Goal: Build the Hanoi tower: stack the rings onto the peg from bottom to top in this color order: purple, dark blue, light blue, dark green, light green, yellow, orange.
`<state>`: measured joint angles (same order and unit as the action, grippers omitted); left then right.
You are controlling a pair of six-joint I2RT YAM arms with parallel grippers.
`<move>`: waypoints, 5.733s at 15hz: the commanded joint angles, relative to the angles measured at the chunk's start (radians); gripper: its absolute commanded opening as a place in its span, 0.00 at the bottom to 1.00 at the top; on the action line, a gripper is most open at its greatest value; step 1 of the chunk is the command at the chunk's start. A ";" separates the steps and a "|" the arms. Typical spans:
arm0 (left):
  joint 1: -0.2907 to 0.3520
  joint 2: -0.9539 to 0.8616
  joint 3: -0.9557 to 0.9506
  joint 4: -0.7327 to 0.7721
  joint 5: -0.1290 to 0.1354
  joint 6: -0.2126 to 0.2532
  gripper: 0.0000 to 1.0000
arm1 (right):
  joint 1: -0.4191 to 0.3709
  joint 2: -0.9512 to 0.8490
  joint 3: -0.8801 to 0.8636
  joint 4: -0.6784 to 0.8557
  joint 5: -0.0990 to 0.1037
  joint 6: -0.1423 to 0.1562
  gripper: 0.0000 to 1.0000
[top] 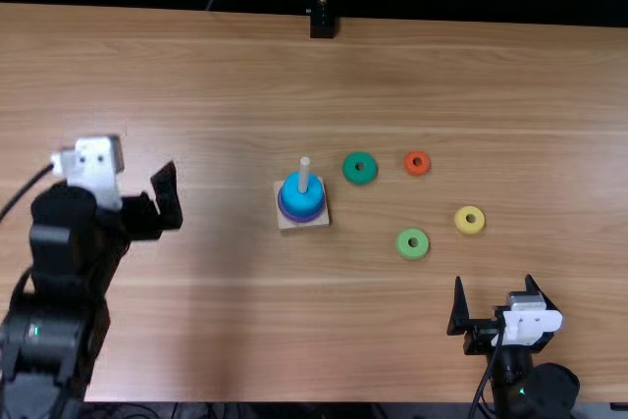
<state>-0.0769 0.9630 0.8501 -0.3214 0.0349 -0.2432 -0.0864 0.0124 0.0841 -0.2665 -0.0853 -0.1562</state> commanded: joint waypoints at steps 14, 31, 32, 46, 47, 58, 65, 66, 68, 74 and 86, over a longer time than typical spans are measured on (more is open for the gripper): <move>0.032 -0.833 -0.827 0.080 -0.016 0.100 1.00 | -0.010 -0.012 -0.069 -0.053 0.002 -0.004 1.00; 0.031 -0.963 -0.850 -0.133 -0.007 0.157 1.00 | -0.010 -0.012 -0.069 -0.053 0.002 -0.002 1.00; 0.031 -0.963 -0.850 -0.133 -0.007 0.157 1.00 | -0.010 -0.012 -0.069 -0.053 0.002 -0.002 1.00; 0.031 -0.963 -0.850 -0.133 -0.007 0.157 1.00 | -0.013 -0.012 -0.029 0.006 0.002 -0.009 1.00; 0.031 -0.963 -0.850 -0.133 -0.007 0.159 1.00 | -0.010 -0.012 0.051 0.085 0.002 -0.008 1.00; 0.031 -0.963 -0.850 -0.133 -0.007 0.157 1.00 | 0.257 0.842 1.019 -0.281 0.008 0.416 1.00; 0.031 -0.963 -0.850 -0.133 -0.007 0.157 1.00 | 0.372 1.399 1.231 -0.296 0.006 0.121 1.00; 0.031 -0.963 -0.850 -0.133 -0.007 0.157 1.00 | 0.372 1.460 1.240 -0.314 0.008 0.121 1.00; 0.031 -0.963 -0.850 -0.133 -0.007 0.157 1.00 | 0.373 1.612 1.272 -0.322 0.006 0.130 1.00; 0.031 -0.963 -0.850 -0.133 -0.007 0.157 1.00 | 0.405 1.881 1.301 -0.298 0.008 0.136 1.00; 0.031 -0.963 -0.850 -0.133 -0.007 0.157 1.00 | 0.419 2.134 1.499 -0.289 0.113 0.136 1.00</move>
<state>-0.0513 0.0116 0.1047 -0.3752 0.0124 -0.1009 0.3275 2.1307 1.5448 -0.5556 0.0055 -0.0212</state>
